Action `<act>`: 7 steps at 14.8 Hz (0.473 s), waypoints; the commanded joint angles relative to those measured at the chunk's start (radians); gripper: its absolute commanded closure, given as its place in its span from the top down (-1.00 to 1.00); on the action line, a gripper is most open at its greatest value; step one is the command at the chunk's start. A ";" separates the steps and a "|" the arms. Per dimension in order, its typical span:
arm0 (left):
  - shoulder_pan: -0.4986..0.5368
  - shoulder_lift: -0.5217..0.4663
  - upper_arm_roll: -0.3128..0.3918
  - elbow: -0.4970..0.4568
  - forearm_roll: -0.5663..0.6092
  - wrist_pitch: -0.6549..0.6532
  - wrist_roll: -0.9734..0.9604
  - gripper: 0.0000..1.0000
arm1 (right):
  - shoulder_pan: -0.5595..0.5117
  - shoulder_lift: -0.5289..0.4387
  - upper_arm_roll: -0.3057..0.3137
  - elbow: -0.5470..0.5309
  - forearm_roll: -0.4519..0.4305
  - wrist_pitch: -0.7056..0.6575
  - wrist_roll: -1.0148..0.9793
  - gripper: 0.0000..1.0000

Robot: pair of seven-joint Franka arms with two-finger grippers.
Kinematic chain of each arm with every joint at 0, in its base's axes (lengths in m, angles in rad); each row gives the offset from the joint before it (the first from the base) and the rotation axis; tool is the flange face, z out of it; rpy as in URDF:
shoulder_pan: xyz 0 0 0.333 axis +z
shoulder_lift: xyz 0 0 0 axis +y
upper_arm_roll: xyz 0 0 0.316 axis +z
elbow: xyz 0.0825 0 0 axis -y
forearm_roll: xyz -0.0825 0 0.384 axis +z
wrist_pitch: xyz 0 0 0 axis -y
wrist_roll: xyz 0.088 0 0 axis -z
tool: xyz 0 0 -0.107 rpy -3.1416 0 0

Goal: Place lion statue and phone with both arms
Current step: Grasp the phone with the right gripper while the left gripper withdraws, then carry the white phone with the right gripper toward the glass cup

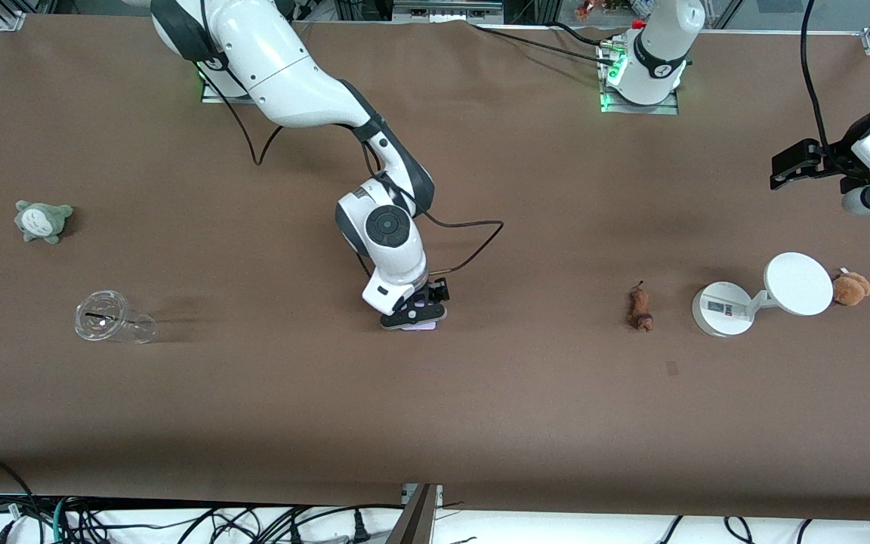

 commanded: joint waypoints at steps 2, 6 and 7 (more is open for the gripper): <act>-0.012 -0.010 0.002 -0.008 0.000 0.019 0.002 1.00 | -0.021 -0.057 -0.025 0.026 -0.010 -0.159 -0.039 -0.62; -0.007 0.015 0.007 0.041 -0.015 0.022 0.002 1.00 | -0.122 -0.228 -0.024 0.017 0.016 -0.426 -0.197 -0.69; -0.007 0.022 0.007 0.050 -0.009 0.023 0.005 1.00 | -0.151 -0.263 -0.024 0.016 0.014 -0.510 -0.246 -0.69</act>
